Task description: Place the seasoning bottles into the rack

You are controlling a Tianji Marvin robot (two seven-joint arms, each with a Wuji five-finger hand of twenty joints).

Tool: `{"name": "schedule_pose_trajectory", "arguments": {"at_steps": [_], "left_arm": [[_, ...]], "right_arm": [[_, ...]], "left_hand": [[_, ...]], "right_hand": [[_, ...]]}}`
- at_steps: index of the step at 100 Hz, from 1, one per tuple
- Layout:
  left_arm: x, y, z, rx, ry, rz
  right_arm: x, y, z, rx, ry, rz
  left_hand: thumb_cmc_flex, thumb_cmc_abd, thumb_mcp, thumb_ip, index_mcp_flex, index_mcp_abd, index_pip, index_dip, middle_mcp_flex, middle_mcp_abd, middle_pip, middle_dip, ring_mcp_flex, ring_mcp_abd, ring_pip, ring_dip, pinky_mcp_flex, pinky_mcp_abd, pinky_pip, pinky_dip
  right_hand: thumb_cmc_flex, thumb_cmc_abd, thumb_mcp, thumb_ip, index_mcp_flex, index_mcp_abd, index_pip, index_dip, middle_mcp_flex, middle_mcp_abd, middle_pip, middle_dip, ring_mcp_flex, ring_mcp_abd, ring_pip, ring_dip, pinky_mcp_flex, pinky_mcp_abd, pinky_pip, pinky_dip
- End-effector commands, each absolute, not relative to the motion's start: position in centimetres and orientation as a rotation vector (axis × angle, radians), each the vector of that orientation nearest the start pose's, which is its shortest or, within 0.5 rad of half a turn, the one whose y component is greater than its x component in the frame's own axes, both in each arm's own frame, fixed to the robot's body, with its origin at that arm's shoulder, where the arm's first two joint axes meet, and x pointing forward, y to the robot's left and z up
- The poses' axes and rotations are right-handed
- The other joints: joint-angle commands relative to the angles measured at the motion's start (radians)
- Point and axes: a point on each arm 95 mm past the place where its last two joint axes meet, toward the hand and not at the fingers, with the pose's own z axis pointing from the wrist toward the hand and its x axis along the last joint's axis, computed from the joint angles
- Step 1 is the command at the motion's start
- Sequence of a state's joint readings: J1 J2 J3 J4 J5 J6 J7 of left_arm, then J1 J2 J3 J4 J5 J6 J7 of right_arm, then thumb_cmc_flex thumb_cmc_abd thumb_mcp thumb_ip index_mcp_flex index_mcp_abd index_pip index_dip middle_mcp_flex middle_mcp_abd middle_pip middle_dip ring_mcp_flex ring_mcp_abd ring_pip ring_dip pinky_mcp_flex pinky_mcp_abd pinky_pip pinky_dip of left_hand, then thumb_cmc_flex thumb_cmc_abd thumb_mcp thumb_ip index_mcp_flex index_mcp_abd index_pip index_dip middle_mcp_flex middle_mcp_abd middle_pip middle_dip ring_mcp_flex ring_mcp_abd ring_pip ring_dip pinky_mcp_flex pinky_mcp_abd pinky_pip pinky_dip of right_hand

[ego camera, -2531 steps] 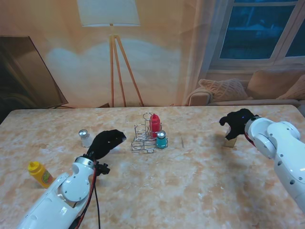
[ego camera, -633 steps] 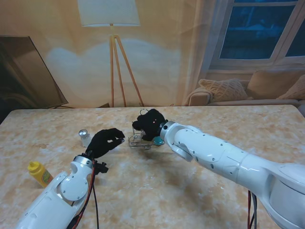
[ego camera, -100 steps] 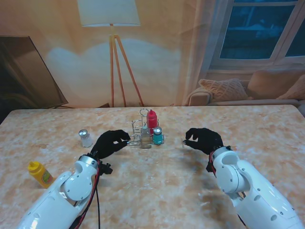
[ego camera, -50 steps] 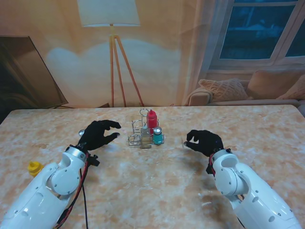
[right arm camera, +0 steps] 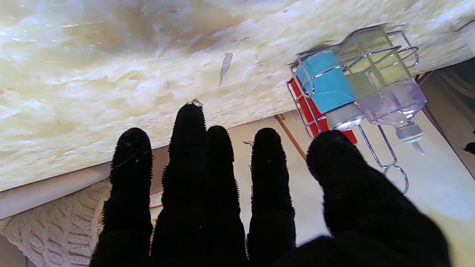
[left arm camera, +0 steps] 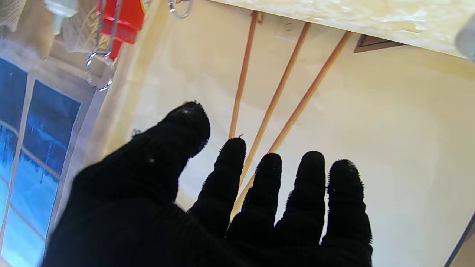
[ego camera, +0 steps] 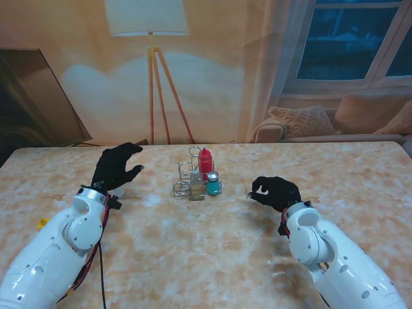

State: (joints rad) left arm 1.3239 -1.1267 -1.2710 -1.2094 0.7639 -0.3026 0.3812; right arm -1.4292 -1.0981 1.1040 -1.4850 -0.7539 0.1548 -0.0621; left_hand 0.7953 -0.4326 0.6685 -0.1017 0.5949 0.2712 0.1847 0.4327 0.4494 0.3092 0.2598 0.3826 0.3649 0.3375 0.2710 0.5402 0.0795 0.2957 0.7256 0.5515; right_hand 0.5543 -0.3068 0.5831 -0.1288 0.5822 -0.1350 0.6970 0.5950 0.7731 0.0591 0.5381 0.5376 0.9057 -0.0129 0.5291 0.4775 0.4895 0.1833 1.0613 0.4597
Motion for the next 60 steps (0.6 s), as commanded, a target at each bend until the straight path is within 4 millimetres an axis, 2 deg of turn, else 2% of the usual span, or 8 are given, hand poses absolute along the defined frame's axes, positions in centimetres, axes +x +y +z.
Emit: {"name": "schedule_pose_trajectory", "arguments": {"at_steps": [1, 15, 28, 34, 60], "left_arm": [[47.8, 7.4, -30.6, -1.184, 1.087, -1.78], [48.6, 7.7, -31.3, -1.182, 1.142, -1.68], [49.1, 8.0, -31.8, -1.193, 1.172, -1.614], [49.3, 8.1, -31.9, -1.192, 1.178, -1.594], [49.5, 8.9, -32.2, -1.215, 1.229, -1.472]], "right_arm": [[43.2, 0.4, -33.6, 1.476, 1.348, 1.463], [43.2, 0.3, -33.6, 1.473, 1.348, 1.461], [43.3, 0.3, -33.7, 1.472, 1.35, 1.458], [43.3, 0.3, -33.7, 1.473, 1.351, 1.457], [43.3, 0.3, -33.7, 1.471, 1.355, 1.451]], "left_hand": [[-0.035, -0.027, 0.049, 0.001, -0.053, 0.001, -0.042, -0.024, -0.06, -0.004, -0.034, -0.03, -0.052, -0.023, -0.044, -0.051, -0.03, -0.037, -0.033, -0.036], [-0.067, -0.056, 0.068, -0.005, -0.106, -0.019, -0.075, -0.051, -0.129, 0.004, -0.085, -0.078, -0.115, -0.009, -0.08, -0.099, -0.062, -0.031, -0.073, -0.077], [-0.088, -0.07, 0.069, -0.008, -0.135, -0.033, -0.085, -0.061, -0.162, 0.013, -0.107, -0.095, -0.142, -0.001, -0.096, -0.115, -0.076, -0.015, -0.093, -0.089], [-0.103, -0.078, 0.078, -0.01, -0.142, -0.044, -0.082, -0.065, -0.169, 0.009, -0.114, -0.103, -0.148, 0.004, -0.102, -0.125, -0.078, -0.001, -0.107, -0.094], [-0.129, -0.09, 0.068, -0.014, -0.163, -0.044, -0.084, -0.072, -0.18, 0.04, -0.144, -0.116, -0.153, 0.059, -0.108, -0.136, -0.059, 0.066, -0.139, -0.098]], "right_hand": [[0.013, -0.008, 0.012, -0.019, 0.002, -0.013, 0.013, -0.011, 0.012, -0.004, 0.012, 0.0, 0.014, -0.001, 0.011, 0.028, -0.014, 0.013, 0.02, -0.002], [0.012, -0.011, 0.017, -0.02, 0.002, -0.013, 0.015, -0.012, 0.014, -0.003, 0.013, 0.001, 0.015, -0.003, 0.013, 0.029, -0.014, 0.014, 0.02, -0.002], [0.01, -0.014, 0.021, -0.021, 0.002, -0.014, 0.016, -0.014, 0.015, -0.003, 0.014, 0.001, 0.016, -0.003, 0.015, 0.029, -0.013, 0.014, 0.02, -0.002], [0.01, -0.017, 0.023, -0.022, 0.003, -0.016, 0.018, -0.014, 0.015, -0.005, 0.014, 0.0, 0.015, -0.002, 0.014, 0.029, -0.014, 0.015, 0.019, -0.003], [0.007, -0.022, 0.032, -0.023, 0.002, -0.017, 0.019, -0.015, 0.015, -0.004, 0.014, 0.0, 0.015, -0.003, 0.015, 0.029, -0.016, 0.017, 0.019, -0.003]]}}
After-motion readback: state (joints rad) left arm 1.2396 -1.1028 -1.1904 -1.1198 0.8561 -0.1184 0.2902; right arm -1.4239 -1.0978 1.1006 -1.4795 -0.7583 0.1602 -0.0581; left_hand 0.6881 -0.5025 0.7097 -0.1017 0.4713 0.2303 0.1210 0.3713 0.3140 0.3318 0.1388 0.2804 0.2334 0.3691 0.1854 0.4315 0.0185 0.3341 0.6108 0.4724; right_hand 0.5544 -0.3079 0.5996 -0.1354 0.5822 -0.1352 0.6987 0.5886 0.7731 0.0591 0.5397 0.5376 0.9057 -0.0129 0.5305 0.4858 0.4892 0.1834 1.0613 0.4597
